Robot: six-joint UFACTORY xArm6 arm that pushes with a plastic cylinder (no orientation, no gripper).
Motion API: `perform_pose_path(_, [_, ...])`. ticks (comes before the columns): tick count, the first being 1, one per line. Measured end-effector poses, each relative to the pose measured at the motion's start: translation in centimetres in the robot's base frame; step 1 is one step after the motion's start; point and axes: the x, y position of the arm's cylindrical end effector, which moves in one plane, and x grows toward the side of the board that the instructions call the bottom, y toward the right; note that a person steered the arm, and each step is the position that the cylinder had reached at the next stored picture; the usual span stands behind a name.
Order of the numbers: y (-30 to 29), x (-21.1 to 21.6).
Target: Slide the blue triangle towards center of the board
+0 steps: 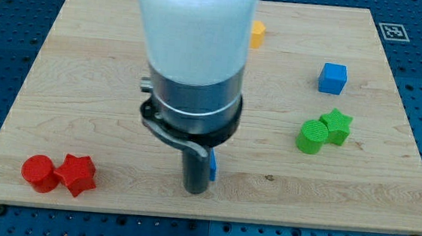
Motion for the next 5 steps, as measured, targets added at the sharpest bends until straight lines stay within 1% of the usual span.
perform_pose_path(1, [1.3,-0.9])
perform_pose_path(3, [1.2,-4.4])
perform_pose_path(4, [-0.1,-6.9])
perform_pose_path(5, [-2.8,-9.7])
